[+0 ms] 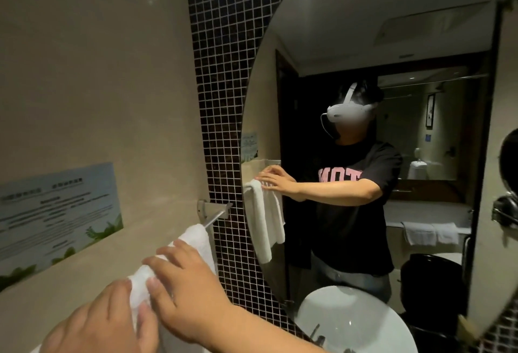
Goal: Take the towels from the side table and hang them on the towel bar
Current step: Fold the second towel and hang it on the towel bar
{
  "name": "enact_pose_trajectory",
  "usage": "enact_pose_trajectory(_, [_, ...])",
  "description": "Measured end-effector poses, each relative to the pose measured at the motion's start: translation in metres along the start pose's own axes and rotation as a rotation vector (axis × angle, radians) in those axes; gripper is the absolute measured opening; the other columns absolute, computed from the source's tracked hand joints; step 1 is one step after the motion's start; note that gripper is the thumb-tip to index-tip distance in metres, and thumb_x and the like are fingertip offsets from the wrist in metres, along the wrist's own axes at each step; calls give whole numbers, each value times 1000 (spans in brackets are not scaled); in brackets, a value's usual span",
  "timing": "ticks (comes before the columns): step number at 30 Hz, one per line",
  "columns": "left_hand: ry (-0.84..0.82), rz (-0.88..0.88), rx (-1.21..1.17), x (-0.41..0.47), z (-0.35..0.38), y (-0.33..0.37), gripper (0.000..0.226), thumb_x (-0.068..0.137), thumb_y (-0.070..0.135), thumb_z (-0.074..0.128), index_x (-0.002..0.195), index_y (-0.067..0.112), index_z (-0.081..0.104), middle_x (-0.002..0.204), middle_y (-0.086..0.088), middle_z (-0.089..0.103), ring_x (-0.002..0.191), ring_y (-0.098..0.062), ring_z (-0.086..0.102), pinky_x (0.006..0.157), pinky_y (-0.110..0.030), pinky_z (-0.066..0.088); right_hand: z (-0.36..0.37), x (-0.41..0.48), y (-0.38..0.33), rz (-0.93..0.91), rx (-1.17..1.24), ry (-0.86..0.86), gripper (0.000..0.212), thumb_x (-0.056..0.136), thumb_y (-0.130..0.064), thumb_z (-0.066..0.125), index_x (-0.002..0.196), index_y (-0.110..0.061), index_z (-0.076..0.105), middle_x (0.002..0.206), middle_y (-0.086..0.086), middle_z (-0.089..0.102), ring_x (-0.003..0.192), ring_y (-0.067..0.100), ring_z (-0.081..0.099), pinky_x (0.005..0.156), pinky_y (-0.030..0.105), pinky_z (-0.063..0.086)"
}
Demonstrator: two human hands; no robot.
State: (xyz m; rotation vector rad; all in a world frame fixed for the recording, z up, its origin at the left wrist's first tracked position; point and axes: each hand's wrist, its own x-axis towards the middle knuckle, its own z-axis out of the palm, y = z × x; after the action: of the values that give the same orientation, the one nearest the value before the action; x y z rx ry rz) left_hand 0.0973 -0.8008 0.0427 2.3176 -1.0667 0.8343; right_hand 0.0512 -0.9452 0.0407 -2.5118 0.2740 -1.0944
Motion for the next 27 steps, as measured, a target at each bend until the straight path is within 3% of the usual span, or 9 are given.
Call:
enact_pose_trajectory(4, [-156, -3, 4, 2, -6, 0, 58, 75, 47, 39, 95, 1, 68, 72, -19, 67, 55, -37, 60, 57, -44, 45, -3, -5, -6, 3, 9, -40, 43, 105, -30, 43, 146, -16, 47, 152, 11, 42, 149, 32, 20, 126, 45, 11])
enact_pose_trajectory(6, [-187, 0, 24, 7, -9, 0, 63, 72, 50, 39, 98, 2, 70, 84, -21, 71, 64, -40, 65, 61, -47, 48, -8, -4, -10, -8, -33, -66, 44, 105, -31, 41, 144, -14, 49, 148, 15, 46, 144, 35, 27, 125, 48, 13])
enact_pose_trajectory(10, [-68, 2, 52, 10, -17, 1, 74, 65, 55, 44, 109, 5, 75, 113, -34, 65, 87, -52, 63, 80, -59, 47, -19, 7, -13, -11, -129, -45, 47, 102, -43, 37, 142, -24, 52, 140, 15, 51, 139, 31, 37, 125, 50, 9])
enact_pose_trajectory(13, [-107, 48, 121, 5, -8, -10, 80, 58, 45, 49, 123, 3, 71, 88, -30, 58, 63, -40, 53, 68, -60, 47, -11, -2, -12, -10, -79, -60, 46, 104, -41, 42, 147, -26, 44, 157, 17, 35, 154, 32, 12, 127, 47, 1])
enact_pose_trajectory(15, [-158, 49, 135, 2, -1, -20, 84, 63, 45, 43, 133, 4, 64, 83, -25, 47, 58, -30, 41, 63, -54, 43, -7, -6, -14, 0, -16, -70, 45, 104, -37, 45, 146, -23, 43, 158, 18, 32, 154, 32, 5, 127, 43, 0])
enact_pose_trajectory(22, [-212, 17, 117, 6, -1, -28, 82, 76, 52, 37, 131, -4, 60, 84, -29, 48, 57, -35, 47, 61, -54, 44, -5, -3, -16, -2, -4, -101, 54, 99, -51, 32, 141, -22, 48, 146, 17, 43, 147, 34, 19, 124, 50, 13])
enact_pose_trajectory(25, [-274, -15, 164, 10, -5, -30, 79, 61, 40, 67, 129, 0, 64, 88, -31, 59, 62, -42, 58, 63, -55, 48, -2, -4, -16, -8, -9, -99, 61, 95, -58, 31, 141, -22, 49, 144, 17, 44, 145, 35, 23, 124, 49, 16])
enact_pose_trajectory(27, [-245, -20, 197, 7, -16, -28, 70, 65, 41, 70, 127, 9, 69, 92, -27, 67, 69, -44, 64, 66, -52, 51, 0, -2, -14, -34, -58, -89, 63, 94, -62, 32, 139, -23, 50, 139, 16, 47, 140, 35, 29, 122, 49, 20])
